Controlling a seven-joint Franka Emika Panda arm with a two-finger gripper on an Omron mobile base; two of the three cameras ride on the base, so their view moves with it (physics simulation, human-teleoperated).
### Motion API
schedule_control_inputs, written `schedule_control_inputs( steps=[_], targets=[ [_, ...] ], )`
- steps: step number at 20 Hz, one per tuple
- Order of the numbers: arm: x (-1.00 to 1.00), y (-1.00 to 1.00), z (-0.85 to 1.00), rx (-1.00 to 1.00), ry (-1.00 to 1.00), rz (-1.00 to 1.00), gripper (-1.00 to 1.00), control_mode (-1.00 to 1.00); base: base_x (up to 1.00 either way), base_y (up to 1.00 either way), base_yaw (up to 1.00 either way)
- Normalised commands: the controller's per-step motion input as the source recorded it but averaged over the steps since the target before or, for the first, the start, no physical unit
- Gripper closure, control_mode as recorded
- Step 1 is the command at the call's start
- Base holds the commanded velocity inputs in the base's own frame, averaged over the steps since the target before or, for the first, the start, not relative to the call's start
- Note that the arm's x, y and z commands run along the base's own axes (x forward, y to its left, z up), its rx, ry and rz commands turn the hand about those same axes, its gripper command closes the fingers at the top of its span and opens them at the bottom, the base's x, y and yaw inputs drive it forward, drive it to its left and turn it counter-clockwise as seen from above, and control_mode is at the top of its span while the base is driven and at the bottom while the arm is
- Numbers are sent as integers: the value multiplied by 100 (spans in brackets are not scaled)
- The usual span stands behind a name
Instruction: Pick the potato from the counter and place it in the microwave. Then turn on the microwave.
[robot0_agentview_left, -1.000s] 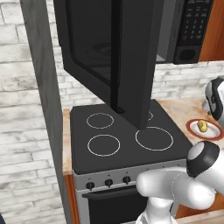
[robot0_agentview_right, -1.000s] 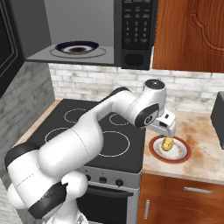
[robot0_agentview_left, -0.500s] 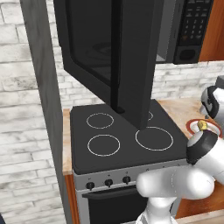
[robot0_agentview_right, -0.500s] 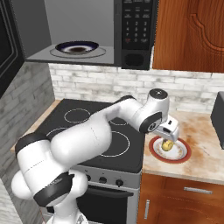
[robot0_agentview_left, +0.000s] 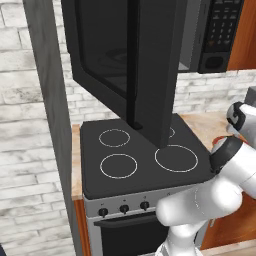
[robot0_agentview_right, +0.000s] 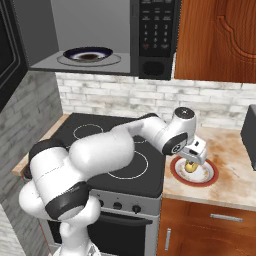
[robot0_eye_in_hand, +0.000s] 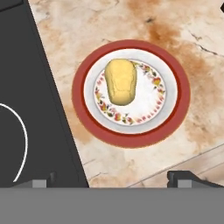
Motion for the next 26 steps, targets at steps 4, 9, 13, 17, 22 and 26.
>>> schedule_control_inputs(
  steps=[4, 9, 13, 17, 22, 26],
  targets=[
    [26, -4, -25, 0, 0, 0, -100, -100, 0, 0, 0],
    [27, -10, -23, 0, 0, 0, -100, -100, 0, 0, 0],
    [30, -14, -22, 0, 0, 0, -100, -100, 0, 0, 0],
    [29, -16, -21, 0, 0, 0, -100, -100, 0, 0, 0],
    [23, -27, -18, 0, 0, 0, -100, -100, 0, 0, 0],
    [19, -24, -21, 0, 0, 0, -100, -100, 0, 0, 0]
  ],
)
